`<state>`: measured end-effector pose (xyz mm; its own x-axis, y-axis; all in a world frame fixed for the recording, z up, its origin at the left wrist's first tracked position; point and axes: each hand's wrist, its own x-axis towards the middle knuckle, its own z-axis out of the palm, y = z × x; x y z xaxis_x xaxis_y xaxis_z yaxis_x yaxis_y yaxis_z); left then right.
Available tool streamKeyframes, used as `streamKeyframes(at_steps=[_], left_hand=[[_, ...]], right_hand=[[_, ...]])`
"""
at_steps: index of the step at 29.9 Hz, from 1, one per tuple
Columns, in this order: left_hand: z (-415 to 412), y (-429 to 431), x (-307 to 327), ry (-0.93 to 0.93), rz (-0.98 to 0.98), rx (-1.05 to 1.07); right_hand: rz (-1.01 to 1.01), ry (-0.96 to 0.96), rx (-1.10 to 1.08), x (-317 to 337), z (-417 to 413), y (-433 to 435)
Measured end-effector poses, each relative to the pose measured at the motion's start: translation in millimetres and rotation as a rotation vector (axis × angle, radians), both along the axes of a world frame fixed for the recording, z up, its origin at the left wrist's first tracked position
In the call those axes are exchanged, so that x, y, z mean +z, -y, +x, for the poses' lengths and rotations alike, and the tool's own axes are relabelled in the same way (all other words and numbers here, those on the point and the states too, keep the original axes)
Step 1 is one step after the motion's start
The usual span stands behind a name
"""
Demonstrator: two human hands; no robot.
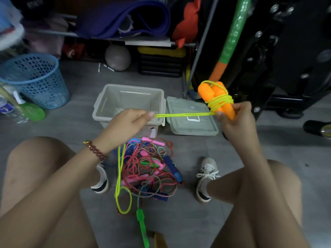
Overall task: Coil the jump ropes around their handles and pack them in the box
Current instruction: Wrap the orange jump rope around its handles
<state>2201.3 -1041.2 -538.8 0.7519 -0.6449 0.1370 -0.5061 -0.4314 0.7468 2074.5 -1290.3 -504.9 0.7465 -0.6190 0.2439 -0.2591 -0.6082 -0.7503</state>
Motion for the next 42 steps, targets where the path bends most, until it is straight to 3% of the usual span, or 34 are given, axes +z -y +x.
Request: streamKeyframes(at_steps=[3, 5, 8, 18, 24, 32, 35, 39, 42], left_hand=[[-6, 0, 11, -0.097, -0.216, 0.029], [-15, 2, 19, -0.059, -0.265, 0.015], [-23, 3, 24, 0.050, -0.257, 0.040], [-31, 2, 44, 0.534, -0.247, 0.003], [-12, -10, 49, 0.482, -0.275, 0.200], [8, -17, 36, 0.446, -0.169, 0.289], [20, -18, 26, 0.379, -0.091, 0.337], [36, -16, 8, 0.156, -0.115, 0.249], [38, -9, -2, -0.028, -0.237, 0.163]], right_hand=[[-0.056, -0.044, 0.013, -7, 1, -7], [-0.051, -0.038, 0.002, -10, 6, -11], [0.004, -0.034, 0.009, -18, 16, -13], [-0.052, -0.363, 0.243, -36, 35, -53], [-0.212, -0.483, 0.611, -27, 20, -88], [-0.271, -0.449, 0.962, -13, -2, -110], [-0.205, -0.396, 1.009, -11, -1, -105], [-0.060, -0.338, 1.047, -12, -3, -95], [0.252, -0.302, 1.069, -9, -6, -86]])
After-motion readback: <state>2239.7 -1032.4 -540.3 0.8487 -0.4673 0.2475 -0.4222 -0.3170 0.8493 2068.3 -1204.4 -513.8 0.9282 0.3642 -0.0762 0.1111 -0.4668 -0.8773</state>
